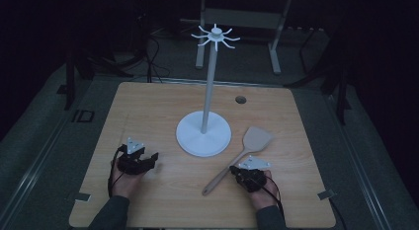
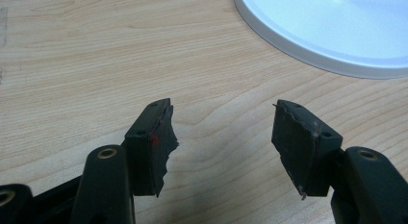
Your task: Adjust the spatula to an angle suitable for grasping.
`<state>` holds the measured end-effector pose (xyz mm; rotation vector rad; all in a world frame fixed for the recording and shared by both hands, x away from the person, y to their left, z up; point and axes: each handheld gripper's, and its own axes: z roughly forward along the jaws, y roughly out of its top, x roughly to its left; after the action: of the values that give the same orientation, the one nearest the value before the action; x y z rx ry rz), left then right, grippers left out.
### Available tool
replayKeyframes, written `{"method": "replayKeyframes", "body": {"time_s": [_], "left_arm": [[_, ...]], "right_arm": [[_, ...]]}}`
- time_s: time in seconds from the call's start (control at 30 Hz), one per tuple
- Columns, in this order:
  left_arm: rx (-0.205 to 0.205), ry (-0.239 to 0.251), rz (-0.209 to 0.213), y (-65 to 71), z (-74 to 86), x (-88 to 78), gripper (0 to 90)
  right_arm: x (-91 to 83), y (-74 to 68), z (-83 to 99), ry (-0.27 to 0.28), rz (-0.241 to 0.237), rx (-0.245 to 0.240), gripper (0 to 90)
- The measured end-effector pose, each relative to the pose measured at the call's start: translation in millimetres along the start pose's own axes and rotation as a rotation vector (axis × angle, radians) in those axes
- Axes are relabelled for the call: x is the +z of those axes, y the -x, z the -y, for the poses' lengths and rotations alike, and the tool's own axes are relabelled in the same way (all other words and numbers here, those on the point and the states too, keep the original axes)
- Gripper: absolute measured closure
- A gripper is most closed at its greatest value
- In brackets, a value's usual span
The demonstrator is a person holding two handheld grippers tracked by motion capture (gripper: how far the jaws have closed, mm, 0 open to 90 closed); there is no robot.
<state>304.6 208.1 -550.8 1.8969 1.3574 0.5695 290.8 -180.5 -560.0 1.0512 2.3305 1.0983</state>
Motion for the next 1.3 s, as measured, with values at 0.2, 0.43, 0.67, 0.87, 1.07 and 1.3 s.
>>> {"method": "replayKeyframes", "body": {"time_s": [0.2, 0.43, 0.67, 0.87, 1.07, 1.3], "left_arm": [[-0.002, 0.001, 0.0, -0.2, 0.1, 0.0, 40.2], [-0.006, 0.004, 0.002, -0.8, 0.2, -0.1, 40.1], [-0.003, 0.001, 0.001, -0.2, 0.1, 0.3, 40.1], [-0.003, -0.002, 0.0, -0.3, 0.2, 0.7, 40.0], [0.0, -0.004, 0.0, -0.3, 0.1, 0.7, 39.8], [0.0, -0.003, -0.001, -0.2, 0.2, 1.3, 39.7]], "right_arm": [[13.0, -3.5, -10.8, 0.004, 0.001, -0.003, 90.0], [20.2, -2.6, -19.8, 0.009, -0.001, -0.005, 90.0], [-1.3, 31.4, -26.0, 0.055, 0.085, 0.042, 90.0], [-18.0, 78.2, -28.0, 0.059, 0.23, 0.092, 90.0], [-30.4, 120.8, -26.6, 0.061, 0.332, 0.187, 90.0], [-29.6, 154.6, -20.2, 0.023, 0.384, 0.267, 90.0]]}}
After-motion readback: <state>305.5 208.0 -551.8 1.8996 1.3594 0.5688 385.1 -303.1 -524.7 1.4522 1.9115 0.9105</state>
